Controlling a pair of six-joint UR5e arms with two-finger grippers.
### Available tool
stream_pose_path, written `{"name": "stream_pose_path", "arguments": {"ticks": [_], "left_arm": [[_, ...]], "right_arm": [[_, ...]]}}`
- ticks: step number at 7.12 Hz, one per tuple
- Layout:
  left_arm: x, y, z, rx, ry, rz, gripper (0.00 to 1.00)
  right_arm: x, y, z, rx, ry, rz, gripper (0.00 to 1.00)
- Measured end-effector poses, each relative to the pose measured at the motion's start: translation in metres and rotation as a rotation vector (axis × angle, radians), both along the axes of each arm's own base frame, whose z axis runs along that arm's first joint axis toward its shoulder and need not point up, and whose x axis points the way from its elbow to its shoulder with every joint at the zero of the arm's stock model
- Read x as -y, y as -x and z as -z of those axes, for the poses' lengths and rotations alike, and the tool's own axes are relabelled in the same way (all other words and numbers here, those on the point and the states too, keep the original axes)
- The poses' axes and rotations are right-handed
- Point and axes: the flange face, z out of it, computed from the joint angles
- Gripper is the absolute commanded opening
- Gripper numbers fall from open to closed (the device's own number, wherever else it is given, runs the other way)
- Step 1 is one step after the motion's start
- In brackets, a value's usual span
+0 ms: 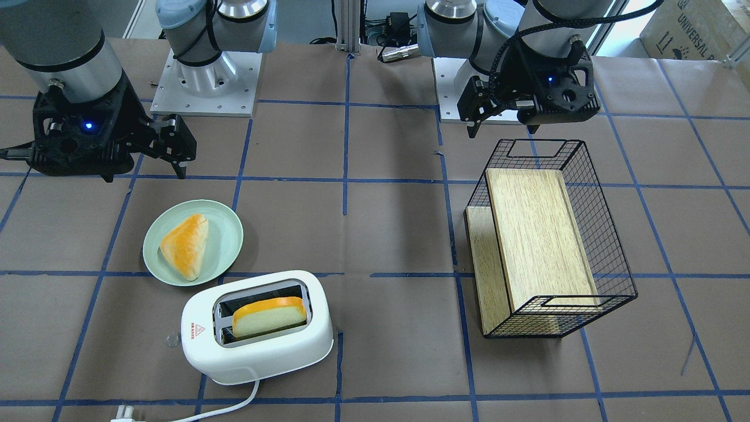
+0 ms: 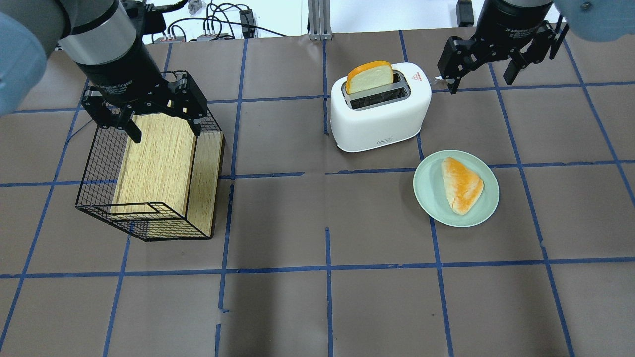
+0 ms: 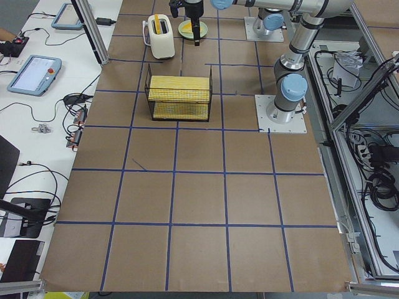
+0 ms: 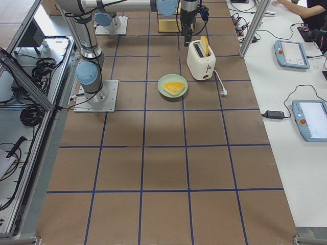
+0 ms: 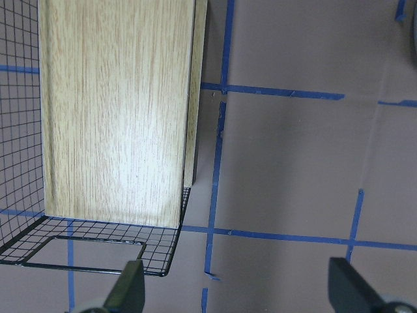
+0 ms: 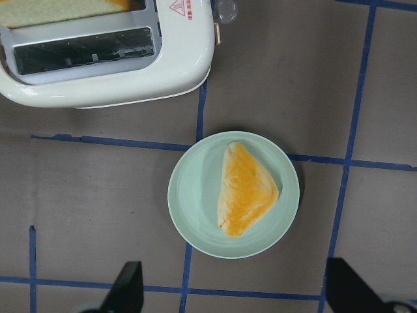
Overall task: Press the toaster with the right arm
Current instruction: 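Move the right gripper toward the lever at the toaster's side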
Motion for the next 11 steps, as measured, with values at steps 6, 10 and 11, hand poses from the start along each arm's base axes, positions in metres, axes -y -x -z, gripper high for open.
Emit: {"name": "stream_pose_path", "arguments": {"ticks": [6,10,11], "left_arm": [[0.000,0.000,0.000,0.000,0.000,0.000,1.00],[0.000,0.000,0.000,0.000,0.000,0.000,1.00],[0.000,0.000,0.000,0.000,0.000,0.000,1.00]], "right_arm": [[0.018,0.007,0.001,0.025,0.062,-0.037,0.04],[0.081,0.079,0.029,0.321,0.098,-0.086,0.02],[0.094,0.085,0.045,0.371,0.090,-0.088,0.02]]}}
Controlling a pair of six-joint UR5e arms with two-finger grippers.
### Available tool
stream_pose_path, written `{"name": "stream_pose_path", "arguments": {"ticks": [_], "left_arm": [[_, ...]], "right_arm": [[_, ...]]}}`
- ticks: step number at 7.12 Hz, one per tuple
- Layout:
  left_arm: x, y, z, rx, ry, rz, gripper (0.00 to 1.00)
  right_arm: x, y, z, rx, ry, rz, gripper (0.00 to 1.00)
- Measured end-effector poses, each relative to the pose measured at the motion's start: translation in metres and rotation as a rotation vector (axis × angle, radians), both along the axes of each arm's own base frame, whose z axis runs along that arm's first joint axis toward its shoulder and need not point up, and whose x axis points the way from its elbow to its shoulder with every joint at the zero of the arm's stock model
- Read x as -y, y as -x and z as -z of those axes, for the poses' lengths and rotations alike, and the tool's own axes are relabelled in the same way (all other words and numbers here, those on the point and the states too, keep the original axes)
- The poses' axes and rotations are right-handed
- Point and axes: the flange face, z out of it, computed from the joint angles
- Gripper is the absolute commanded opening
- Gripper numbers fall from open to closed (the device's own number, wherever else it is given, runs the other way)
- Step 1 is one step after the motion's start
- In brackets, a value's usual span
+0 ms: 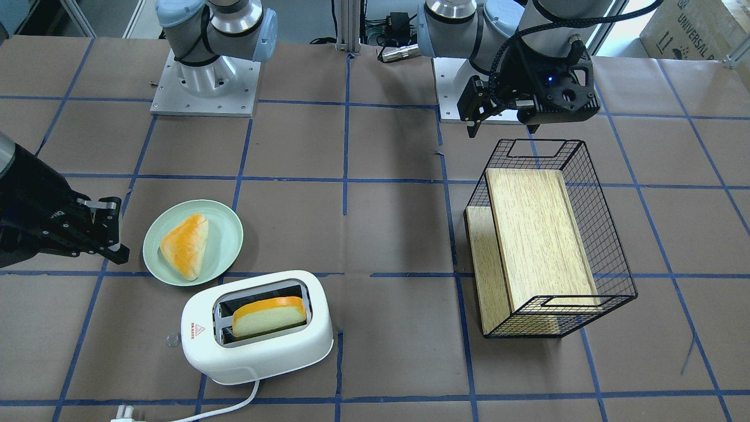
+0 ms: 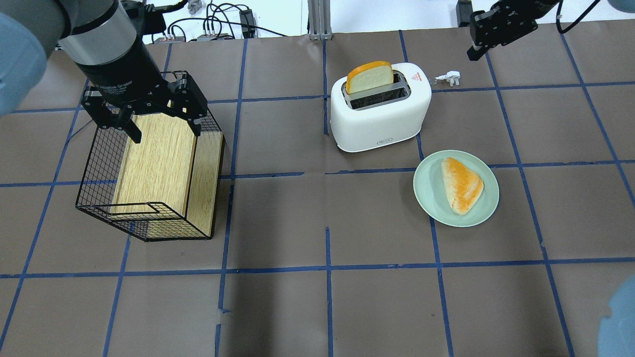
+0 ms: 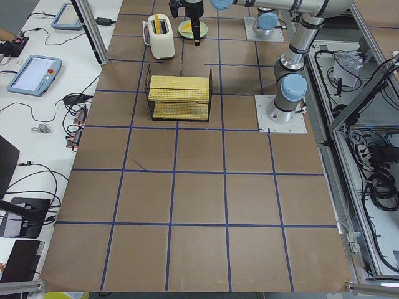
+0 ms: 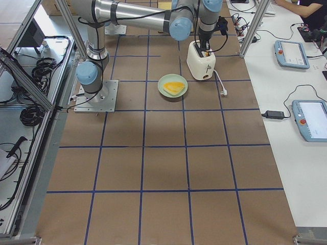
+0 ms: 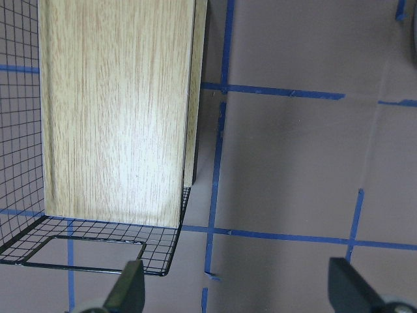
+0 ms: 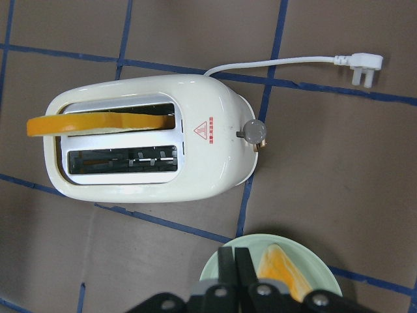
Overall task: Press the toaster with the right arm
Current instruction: 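Move the right gripper toward the lever at the toaster's side, then press the toaster's lever down with the right gripper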
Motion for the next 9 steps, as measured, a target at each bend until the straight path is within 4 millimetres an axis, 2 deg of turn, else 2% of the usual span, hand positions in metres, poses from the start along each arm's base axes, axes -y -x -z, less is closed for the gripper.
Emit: {"name": "stream_pose_path", "arguments": {"ticks": [2,4,7,9], "left_arm": [[0.000,0.000,0.000,0.000,0.000,0.000,1.00],[0.000,0.000,0.000,0.000,0.000,0.000,1.00],[0.000,0.000,0.000,0.000,0.001,0.000,1.00],[0.000,0.000,0.000,0.000,0.001,0.000,1.00]], "right_arm": [[0.029,0.009,0.049,0.089,-0.034,-0.006,0.01],[0.051,0.016,0.083,0.132,-0.054,-0.004,0.01],[0.078,0.017,0.102,0.166,-0.058,-0.002,0.01],[0.083,0.016,0.116,0.179,-0.078,-0.003,0.01]]}}
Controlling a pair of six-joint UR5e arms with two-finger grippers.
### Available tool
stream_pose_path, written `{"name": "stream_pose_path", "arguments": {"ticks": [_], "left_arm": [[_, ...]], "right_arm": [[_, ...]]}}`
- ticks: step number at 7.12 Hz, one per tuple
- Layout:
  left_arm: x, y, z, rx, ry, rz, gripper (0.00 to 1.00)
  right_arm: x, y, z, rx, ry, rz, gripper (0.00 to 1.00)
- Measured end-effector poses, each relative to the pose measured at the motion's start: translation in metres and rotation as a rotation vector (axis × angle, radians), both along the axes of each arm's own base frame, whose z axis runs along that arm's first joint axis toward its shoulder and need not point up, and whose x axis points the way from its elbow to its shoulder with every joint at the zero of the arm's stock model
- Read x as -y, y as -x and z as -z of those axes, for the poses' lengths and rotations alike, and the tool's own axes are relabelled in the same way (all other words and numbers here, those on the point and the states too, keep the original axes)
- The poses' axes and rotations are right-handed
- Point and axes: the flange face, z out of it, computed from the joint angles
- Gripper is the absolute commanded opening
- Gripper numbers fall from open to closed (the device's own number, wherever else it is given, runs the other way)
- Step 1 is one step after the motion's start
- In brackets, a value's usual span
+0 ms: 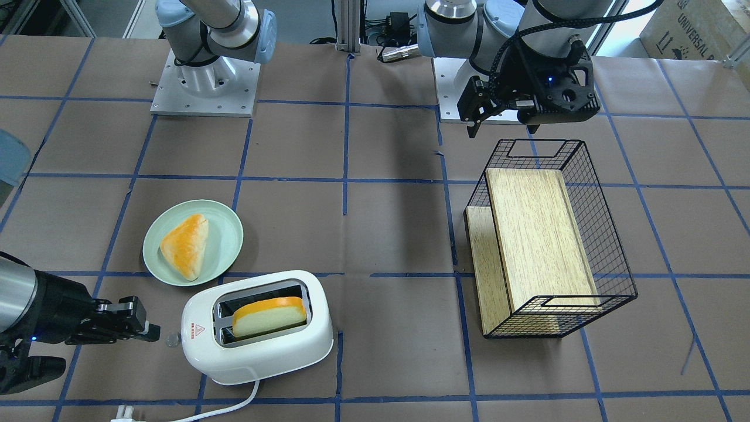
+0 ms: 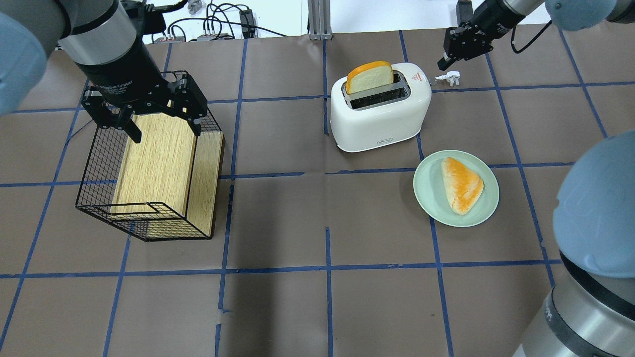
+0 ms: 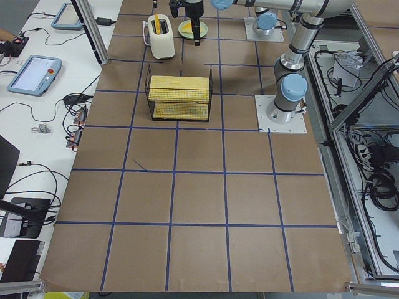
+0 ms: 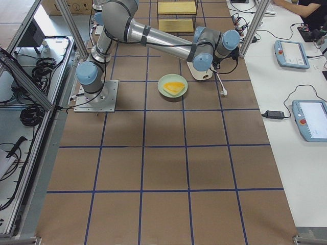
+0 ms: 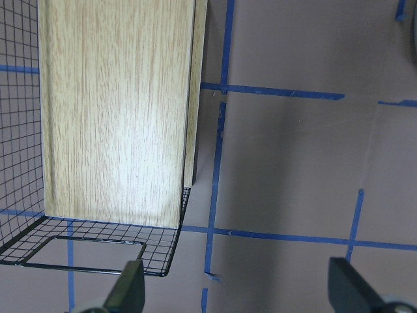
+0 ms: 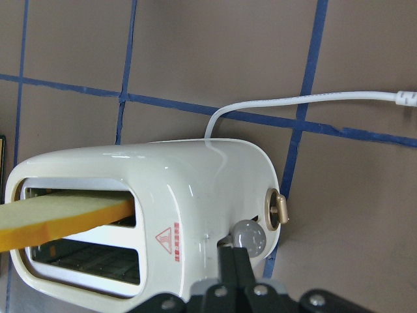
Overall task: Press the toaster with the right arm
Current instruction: 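Press the toaster's lever down with the right gripper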
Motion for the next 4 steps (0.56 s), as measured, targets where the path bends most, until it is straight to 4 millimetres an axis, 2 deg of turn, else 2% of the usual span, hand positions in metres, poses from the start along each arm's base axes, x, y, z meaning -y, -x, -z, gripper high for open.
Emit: {"name": "stream_pose_path", "arguments": {"ticks": [4], "left_arm": [[0.000,0.000,0.000,0.000,0.000,0.000,1.00]], "right_arm": [[0.002,0.000,0.023,0.005,-0.041,-0.004,0.01]]}}
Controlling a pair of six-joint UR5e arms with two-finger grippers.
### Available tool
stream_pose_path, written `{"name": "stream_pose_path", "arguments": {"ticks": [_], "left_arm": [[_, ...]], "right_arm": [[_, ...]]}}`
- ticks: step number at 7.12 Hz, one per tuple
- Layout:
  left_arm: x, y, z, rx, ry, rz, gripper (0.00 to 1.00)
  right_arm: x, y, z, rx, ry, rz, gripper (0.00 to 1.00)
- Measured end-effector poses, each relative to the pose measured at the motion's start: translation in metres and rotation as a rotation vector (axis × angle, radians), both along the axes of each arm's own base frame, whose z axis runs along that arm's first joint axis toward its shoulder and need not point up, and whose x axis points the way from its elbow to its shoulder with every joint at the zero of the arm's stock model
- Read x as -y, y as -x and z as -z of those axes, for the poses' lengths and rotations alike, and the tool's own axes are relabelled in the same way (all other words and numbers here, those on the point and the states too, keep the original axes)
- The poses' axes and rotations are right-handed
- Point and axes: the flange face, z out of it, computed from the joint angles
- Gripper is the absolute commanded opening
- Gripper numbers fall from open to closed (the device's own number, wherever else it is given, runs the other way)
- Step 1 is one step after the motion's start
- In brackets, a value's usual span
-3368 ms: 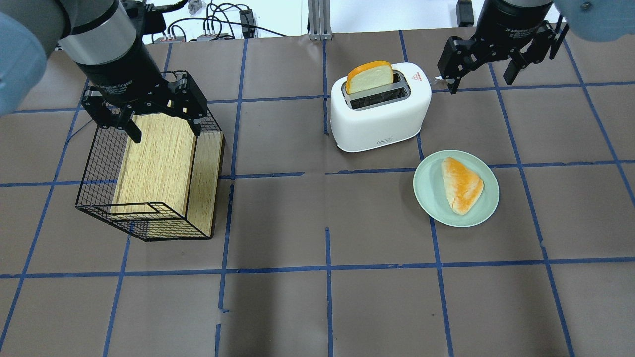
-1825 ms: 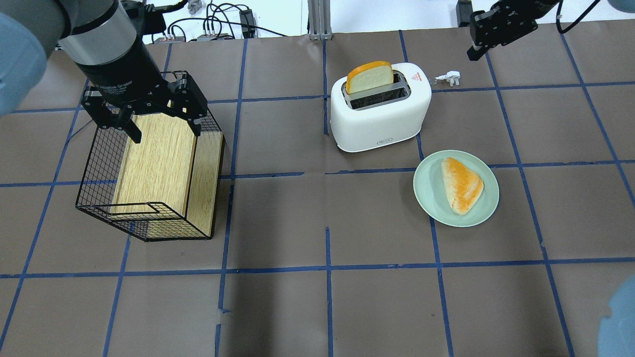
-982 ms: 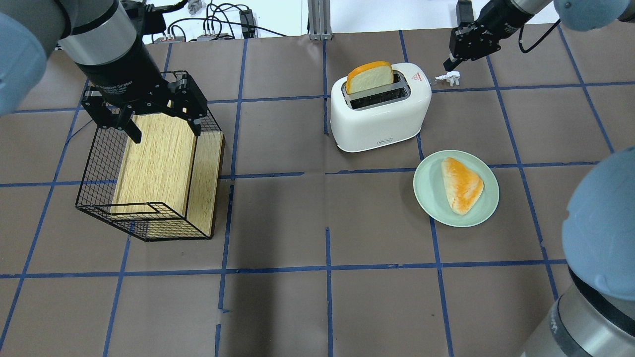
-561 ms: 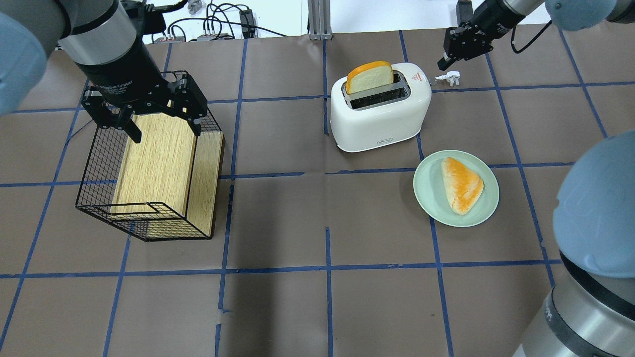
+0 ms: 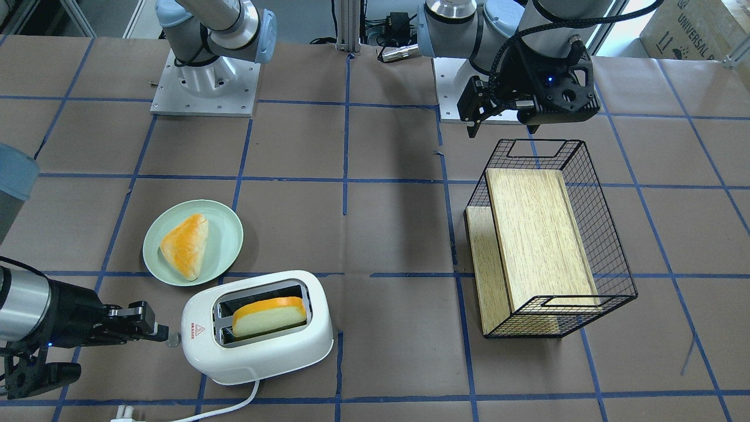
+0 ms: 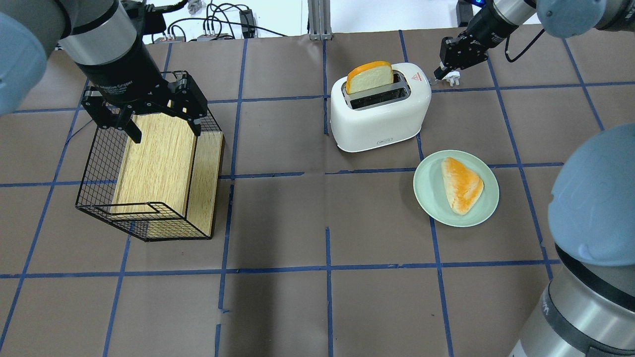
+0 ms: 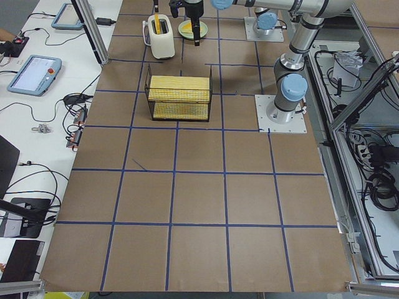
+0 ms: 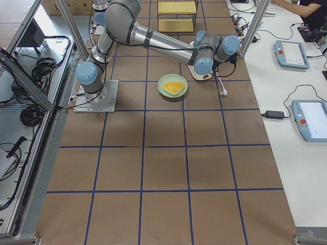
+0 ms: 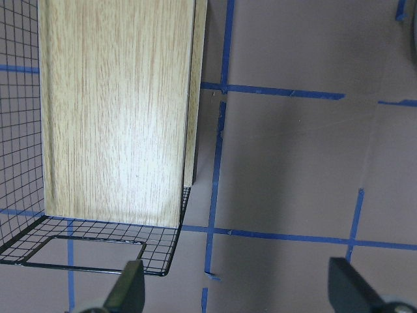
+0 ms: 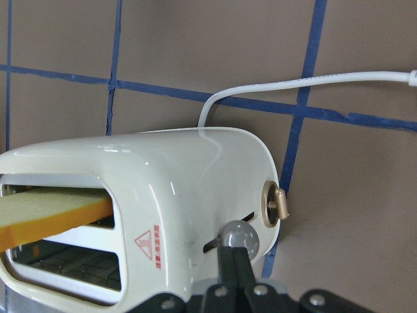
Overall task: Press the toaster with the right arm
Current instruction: 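Press the toaster's lever down with the right gripper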
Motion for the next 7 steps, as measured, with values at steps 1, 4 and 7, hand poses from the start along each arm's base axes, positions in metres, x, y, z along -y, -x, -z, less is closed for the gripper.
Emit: {"name": "stream_pose_path", "arguments": {"ticks": [1,4,7], "left_arm": [[0.000,0.000,0.000,0.000,0.000,0.000,1.00],[0.000,0.000,0.000,0.000,0.000,0.000,1.00],[0.000,0.000,0.000,0.000,0.000,0.000,1.00]], "right_arm": [[0.002,0.002,0.007,0.001,-0.009,0.000,0.02],[0.006,0.005,0.024,0.004,-0.031,0.001,0.02],[0.009,0.005,0.041,0.010,-0.052,0.001,0.02]]}}
